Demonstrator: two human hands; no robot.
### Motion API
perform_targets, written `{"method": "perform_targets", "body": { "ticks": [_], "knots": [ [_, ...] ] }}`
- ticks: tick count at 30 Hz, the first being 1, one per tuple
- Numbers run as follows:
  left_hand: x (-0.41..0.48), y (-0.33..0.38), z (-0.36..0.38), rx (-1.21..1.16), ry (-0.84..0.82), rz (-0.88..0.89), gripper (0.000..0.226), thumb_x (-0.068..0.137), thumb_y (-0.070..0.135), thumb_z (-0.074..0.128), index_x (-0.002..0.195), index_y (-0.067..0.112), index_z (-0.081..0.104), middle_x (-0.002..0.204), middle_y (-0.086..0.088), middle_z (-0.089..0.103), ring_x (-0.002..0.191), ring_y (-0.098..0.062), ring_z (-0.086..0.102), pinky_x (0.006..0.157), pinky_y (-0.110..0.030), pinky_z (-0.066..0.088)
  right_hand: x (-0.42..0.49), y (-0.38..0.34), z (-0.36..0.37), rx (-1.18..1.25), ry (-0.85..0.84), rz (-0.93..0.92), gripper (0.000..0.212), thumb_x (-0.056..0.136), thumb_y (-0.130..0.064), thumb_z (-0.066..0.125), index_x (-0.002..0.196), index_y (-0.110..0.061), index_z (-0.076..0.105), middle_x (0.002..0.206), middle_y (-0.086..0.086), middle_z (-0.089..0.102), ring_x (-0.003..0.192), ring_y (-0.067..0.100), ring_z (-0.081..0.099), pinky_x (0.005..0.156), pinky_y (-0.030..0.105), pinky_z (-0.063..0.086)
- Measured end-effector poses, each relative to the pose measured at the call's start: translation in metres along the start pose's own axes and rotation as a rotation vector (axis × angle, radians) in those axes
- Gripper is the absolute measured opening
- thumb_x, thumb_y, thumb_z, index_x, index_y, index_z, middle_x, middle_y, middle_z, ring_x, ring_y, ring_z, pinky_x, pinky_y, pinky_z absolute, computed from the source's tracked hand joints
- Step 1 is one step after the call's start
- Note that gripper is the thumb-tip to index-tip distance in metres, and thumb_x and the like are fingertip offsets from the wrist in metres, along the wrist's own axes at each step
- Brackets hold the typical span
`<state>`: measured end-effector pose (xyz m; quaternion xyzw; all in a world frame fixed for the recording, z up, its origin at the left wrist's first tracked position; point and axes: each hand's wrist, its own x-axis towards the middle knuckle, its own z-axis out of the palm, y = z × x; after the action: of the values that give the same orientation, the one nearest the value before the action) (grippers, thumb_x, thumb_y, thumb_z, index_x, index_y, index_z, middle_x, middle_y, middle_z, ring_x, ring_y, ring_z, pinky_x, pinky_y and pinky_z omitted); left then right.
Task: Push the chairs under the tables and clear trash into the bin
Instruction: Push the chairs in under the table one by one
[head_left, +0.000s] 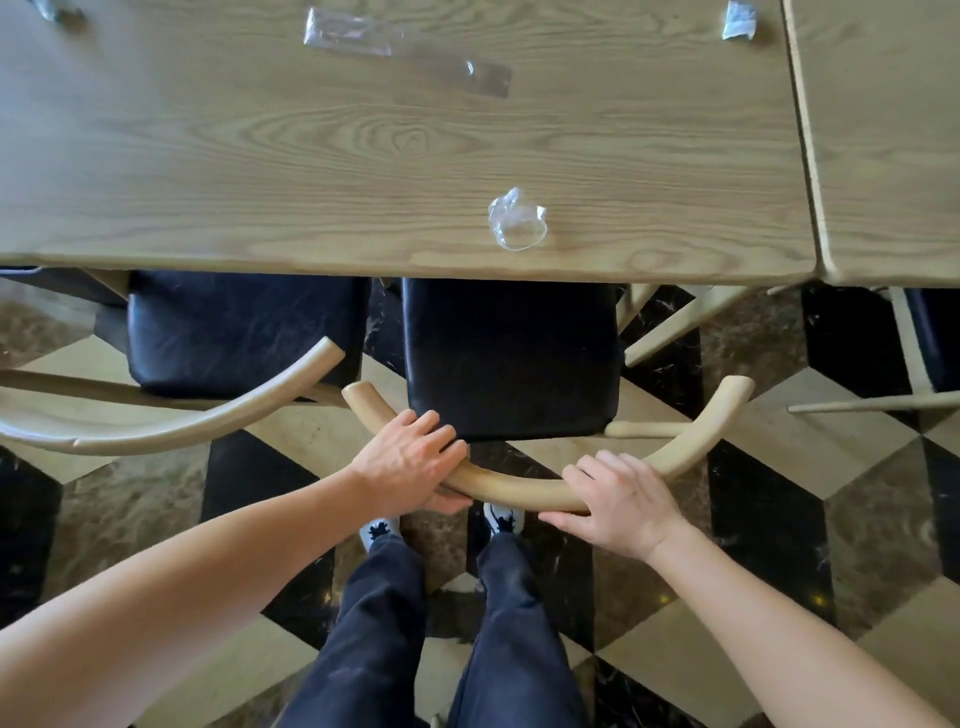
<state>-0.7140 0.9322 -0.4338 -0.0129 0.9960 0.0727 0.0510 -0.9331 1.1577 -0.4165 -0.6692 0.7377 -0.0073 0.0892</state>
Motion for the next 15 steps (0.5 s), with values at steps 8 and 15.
{"method": "perform_targets", "body": {
  "ticks": [8, 15],
  "knots": [
    [0.014, 0.012, 0.000, 0.003, -0.063, -0.056, 0.061, 0.082, 0.080, 0.047, 0.096, 0.023, 0.063, 0.090, 0.000, 0.064, 0.079, -0.022, 0.057, 0.067, -0.036, 0.046, -0.002, 0.030, -0.001, -0.007, 0.011, -0.107, 0.063, 0.085, -0.078, 0.047, 0.088, -0.020, 0.070, 0.075, -0.002, 0.066, 0.061, 0.018, 0.058, 0.051, 0.024, 0.038],
    [0.013, -0.001, -0.003, 0.013, -0.083, -0.076, 0.064, 0.084, 0.080, 0.036, 0.096, 0.024, 0.063, 0.089, 0.000, 0.062, 0.080, -0.023, 0.054, 0.068, -0.037, 0.048, 0.009, 0.023, -0.005, 0.039, 0.022, -0.075, 0.060, 0.087, -0.078, 0.045, 0.083, -0.022, 0.068, 0.071, -0.004, 0.063, 0.059, 0.016, 0.056, 0.054, 0.023, 0.034]
  ]
}}
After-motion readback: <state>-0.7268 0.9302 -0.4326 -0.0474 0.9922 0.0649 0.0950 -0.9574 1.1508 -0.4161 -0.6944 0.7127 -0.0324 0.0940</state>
